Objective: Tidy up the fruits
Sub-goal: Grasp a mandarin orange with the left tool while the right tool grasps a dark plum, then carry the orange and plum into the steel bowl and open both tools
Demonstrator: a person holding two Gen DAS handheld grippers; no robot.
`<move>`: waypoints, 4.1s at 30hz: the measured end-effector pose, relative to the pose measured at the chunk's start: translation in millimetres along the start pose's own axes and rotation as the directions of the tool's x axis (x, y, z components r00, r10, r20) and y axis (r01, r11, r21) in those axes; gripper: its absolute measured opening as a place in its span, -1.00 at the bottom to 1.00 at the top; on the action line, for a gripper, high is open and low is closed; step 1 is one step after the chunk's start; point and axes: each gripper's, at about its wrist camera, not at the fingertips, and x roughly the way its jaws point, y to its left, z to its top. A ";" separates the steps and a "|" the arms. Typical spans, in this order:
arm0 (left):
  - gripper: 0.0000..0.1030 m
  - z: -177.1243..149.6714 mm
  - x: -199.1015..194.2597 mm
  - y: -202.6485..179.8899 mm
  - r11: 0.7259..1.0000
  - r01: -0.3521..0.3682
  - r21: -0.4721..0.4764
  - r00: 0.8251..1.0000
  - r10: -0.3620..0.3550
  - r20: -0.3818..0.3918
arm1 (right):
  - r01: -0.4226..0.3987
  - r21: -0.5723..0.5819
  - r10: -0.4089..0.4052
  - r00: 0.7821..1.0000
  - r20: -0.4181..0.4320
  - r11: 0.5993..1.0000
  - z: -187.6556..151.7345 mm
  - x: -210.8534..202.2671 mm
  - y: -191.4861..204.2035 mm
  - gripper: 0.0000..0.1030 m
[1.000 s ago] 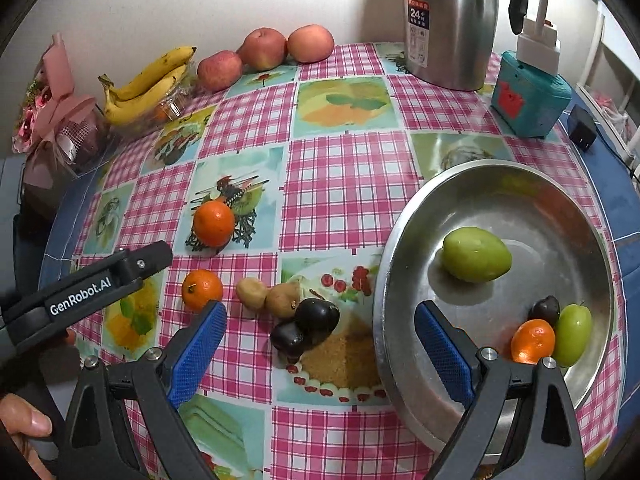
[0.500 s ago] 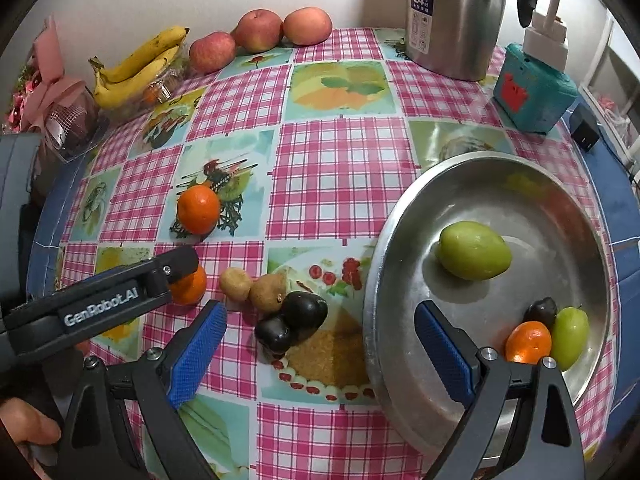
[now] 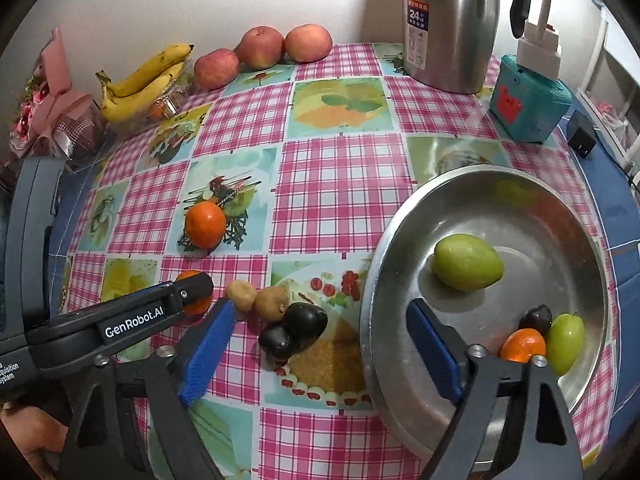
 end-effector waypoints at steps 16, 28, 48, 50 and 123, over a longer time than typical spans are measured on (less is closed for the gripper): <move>-0.24 0.2 -10.4 9.8 0.999 0.024 -0.045 0.999 -0.022 0.025 | -0.040 -0.022 0.038 0.997 -0.069 0.999 0.0 22.9 3.7 -0.17; -0.24 0.6 -10.4 9.5 0.999 0.019 -0.049 1.000 -0.018 0.023 | -0.034 -0.036 0.030 0.995 -0.092 0.999 -1.0 29.9 5.3 -0.37; -0.24 4.5 -26.3 12.0 0.998 0.028 -0.060 0.997 -0.024 0.073 | -0.086 -0.005 0.086 0.993 -0.078 0.996 0.8 19.4 1.9 -0.57; -0.24 5.3 -30.7 11.3 0.998 0.031 -0.058 0.996 -0.026 0.087 | -0.100 -0.003 0.100 0.993 -0.060 0.995 2.4 12.5 1.7 -0.57; -0.24 -66.8 10.0 -177.0 0.872 0.034 0.489 0.994 -0.079 0.072 | 0.053 0.357 -0.065 0.998 0.019 0.933 -10.2 -21.2 -145.7 -0.57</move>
